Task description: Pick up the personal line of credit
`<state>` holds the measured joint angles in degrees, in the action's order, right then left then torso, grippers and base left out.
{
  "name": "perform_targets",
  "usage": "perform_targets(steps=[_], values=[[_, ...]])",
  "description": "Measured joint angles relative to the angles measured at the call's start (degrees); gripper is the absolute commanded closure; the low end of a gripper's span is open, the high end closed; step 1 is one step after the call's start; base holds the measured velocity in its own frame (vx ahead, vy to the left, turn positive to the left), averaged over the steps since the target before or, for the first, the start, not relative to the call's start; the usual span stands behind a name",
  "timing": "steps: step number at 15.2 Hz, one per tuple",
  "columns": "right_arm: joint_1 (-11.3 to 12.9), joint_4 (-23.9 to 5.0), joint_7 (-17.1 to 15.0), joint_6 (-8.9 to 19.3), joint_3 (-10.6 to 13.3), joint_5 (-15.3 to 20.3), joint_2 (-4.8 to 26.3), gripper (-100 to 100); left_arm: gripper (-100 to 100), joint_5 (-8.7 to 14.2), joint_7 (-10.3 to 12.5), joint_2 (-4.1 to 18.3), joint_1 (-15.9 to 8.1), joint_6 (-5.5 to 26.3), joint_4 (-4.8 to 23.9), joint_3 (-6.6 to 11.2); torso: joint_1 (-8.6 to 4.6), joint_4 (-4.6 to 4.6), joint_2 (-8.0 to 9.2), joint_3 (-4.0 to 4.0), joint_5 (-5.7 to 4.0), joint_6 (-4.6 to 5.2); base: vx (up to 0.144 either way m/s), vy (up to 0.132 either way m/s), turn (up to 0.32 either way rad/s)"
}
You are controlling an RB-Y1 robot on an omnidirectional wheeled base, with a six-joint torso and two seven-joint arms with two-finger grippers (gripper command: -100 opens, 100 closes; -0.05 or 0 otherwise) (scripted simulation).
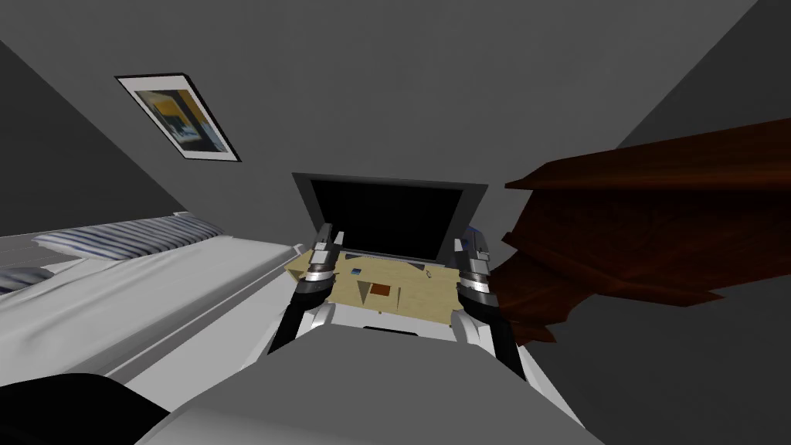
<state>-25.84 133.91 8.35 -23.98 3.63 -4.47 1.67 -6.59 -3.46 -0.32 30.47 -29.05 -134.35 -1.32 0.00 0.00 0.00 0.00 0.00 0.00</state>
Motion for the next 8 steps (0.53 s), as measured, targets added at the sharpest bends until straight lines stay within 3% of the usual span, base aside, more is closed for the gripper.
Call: perform_targets(steps=[8], values=[[0.0,0.0,0.0,0.0,0.0,0.0,0.0,0,-100,0.77,2.32,6.54,-2.88,6.08,5.88,1.32,0.07,0.02,0.12,0.07,0.02,0.0,-0.03,0.007,-0.012]])
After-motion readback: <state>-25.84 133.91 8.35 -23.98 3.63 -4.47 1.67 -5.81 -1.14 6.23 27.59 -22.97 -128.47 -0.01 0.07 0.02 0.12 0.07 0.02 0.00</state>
